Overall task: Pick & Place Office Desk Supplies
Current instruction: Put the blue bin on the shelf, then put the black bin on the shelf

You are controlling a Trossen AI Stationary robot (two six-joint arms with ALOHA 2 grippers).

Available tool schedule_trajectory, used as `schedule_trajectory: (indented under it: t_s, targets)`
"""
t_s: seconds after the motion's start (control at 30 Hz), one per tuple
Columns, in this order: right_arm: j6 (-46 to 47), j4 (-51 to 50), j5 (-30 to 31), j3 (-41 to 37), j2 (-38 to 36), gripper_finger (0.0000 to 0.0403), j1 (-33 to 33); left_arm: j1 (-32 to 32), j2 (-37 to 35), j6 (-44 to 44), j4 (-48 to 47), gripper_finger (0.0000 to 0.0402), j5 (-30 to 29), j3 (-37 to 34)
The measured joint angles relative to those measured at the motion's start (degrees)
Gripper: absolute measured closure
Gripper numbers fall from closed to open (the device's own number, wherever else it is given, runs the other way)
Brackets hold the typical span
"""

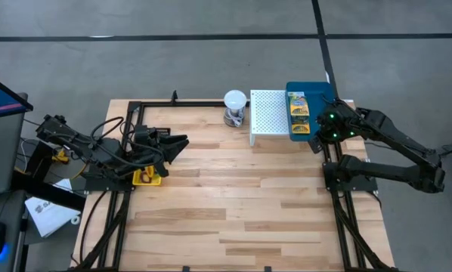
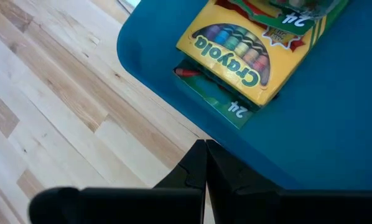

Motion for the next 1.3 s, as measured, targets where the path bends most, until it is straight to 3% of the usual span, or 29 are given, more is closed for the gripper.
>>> schedule_trajectory:
  t_s: [1.07,1.3]
  targets:
    - [1.4,3.7,-1.7,0.0,-0.1,0.0403,0.1,0.0,0.0,0.0,0.0,0.0289,0.2,0.0]
    - [4.7,2.5,-4.3,0.0,-1.9,0.0403,4.6,-0.1,0.0,0.0,0.0,0.0289,0.5,0.0]
